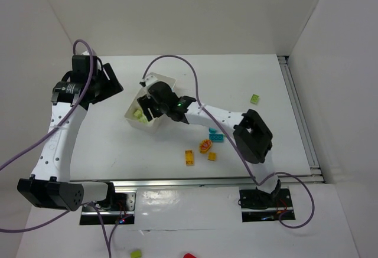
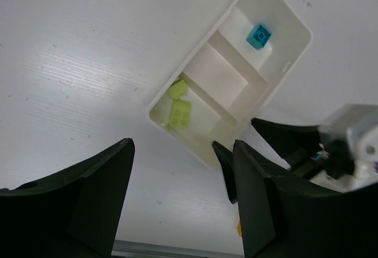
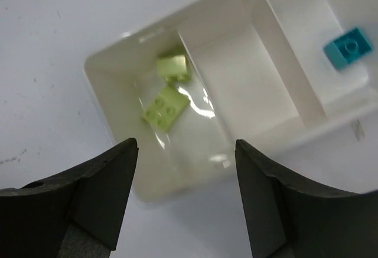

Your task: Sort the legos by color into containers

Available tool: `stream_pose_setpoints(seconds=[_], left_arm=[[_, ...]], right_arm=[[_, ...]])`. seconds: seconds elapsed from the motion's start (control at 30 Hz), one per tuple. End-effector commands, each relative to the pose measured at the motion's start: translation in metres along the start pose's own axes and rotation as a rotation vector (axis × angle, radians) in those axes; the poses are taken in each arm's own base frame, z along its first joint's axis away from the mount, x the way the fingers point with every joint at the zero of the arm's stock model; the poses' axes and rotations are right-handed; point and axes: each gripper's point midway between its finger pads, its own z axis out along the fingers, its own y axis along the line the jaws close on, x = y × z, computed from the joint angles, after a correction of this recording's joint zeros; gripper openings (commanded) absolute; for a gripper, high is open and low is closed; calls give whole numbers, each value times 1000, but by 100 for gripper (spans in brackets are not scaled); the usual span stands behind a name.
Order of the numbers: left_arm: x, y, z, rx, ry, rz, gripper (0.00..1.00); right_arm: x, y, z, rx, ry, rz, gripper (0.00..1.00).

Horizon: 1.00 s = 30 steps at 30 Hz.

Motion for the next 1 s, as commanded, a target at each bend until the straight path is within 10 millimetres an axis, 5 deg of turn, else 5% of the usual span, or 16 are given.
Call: stream_pose_setpoints(seconds=[0.0,0.17,0.23,0.27,0.3,0.47,0.73,0.97], left_arm=[[-4,-3,-5,32,-27,3,77],[1,-7,-1,61,-12,14,77],[3,-9,5,69,-1,15,77],[2,-11,5,82,-4,14,77],[6,-10,10,73,14,16,77],[10,-13,18,87,33,17,77],[13,-19,23,107,53,32,76],[15,-14,26,86,52,42,76]], right_arm=[[-42,-34,-56,90,-153,94,73],[-2,-123,-128,398,-154,354,71],[57,-154,-147,522,-47,439,71],[64,-175,-164,581,-69,552,71],[100,-197,-177,661,3,600,71],[157,-210,-201,703,74,834,72],[203,-229,-195,795,173,977,74],[218,-242,-185,798,191,1015,64]])
